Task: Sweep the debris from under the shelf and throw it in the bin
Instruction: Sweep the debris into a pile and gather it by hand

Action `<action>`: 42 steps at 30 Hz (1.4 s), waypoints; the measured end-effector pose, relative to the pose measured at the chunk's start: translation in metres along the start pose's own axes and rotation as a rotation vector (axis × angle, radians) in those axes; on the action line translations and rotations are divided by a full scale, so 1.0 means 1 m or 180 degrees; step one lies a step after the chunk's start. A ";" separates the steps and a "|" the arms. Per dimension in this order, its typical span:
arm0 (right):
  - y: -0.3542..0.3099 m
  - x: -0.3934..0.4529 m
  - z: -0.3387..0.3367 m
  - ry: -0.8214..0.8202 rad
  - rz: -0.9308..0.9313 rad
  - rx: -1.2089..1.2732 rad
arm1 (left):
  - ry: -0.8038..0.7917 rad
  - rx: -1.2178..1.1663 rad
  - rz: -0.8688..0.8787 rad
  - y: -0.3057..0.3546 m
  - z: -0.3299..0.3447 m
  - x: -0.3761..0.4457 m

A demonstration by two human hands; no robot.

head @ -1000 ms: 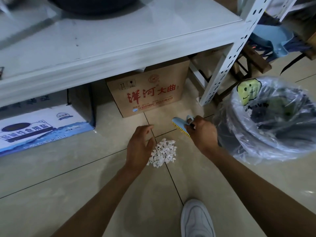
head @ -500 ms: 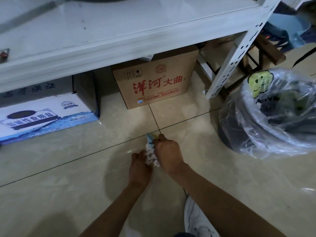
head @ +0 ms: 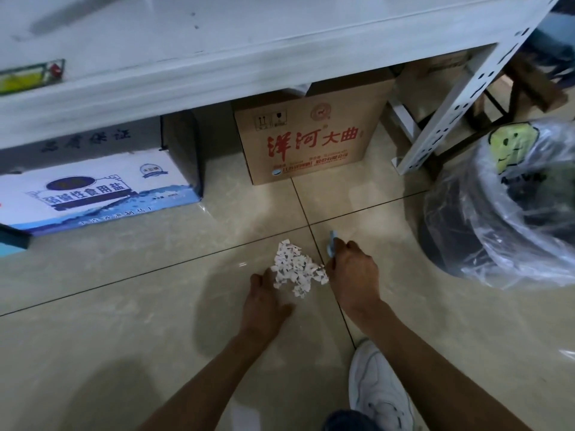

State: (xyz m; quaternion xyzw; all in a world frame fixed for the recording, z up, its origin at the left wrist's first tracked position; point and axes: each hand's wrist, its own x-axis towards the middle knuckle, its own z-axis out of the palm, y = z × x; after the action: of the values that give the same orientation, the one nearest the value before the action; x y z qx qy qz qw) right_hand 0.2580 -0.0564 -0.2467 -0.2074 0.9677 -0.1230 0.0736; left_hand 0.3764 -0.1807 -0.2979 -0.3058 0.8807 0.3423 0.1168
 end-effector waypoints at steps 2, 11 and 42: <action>-0.017 -0.008 0.009 -0.0136 -0.0130 0.0165 | -0.0103 0.0096 0.0006 0.004 0.006 -0.003; -0.060 -0.012 0.015 -0.0025 -0.0243 0.0949 | 0.0260 -0.0278 0.0001 0.009 0.005 0.000; 0.021 0.014 -0.002 -0.0577 0.2241 0.5477 | 0.1003 -0.1172 -0.0576 0.003 -0.039 0.054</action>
State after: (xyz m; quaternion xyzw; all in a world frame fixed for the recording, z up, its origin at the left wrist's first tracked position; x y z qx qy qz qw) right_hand 0.2367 -0.0430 -0.2518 0.2148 0.5415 -0.7513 0.3100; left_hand 0.3326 -0.2302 -0.2899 -0.4490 0.7800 0.4331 -0.0494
